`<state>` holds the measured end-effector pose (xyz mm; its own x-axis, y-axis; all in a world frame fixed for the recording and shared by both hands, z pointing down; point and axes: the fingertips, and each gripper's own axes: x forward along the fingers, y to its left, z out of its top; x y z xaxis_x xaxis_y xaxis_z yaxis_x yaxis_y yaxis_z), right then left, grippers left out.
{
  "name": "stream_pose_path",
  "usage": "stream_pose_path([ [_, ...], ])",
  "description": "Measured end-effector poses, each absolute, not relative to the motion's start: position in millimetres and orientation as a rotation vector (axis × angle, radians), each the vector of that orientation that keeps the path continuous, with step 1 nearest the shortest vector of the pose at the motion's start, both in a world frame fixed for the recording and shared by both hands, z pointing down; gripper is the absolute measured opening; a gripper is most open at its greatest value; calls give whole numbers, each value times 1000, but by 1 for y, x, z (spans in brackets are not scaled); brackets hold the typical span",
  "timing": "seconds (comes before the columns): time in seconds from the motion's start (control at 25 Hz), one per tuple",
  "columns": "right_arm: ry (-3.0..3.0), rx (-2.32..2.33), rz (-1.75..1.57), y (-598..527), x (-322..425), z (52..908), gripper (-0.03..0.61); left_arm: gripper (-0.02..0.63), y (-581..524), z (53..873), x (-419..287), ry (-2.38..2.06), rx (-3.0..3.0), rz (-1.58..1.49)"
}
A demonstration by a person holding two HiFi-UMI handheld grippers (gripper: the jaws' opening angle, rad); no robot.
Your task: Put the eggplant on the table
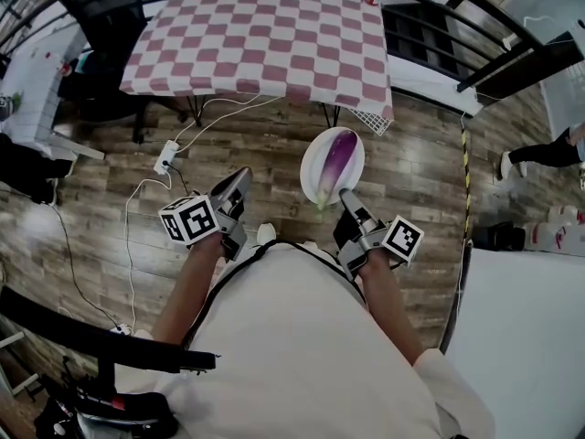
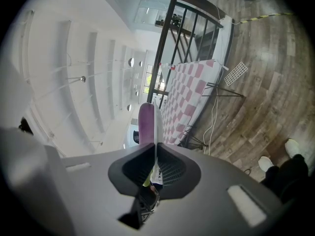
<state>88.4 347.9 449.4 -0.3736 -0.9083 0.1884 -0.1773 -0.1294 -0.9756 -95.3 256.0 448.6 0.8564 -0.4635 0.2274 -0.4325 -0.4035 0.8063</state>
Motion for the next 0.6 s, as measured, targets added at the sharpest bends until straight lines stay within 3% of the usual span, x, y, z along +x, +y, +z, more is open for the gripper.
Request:
stream_pose_path([
  [0.6, 1516, -1260, -1539, 327, 48, 453, 26, 5, 238, 461, -158, -671, 2047, -39],
])
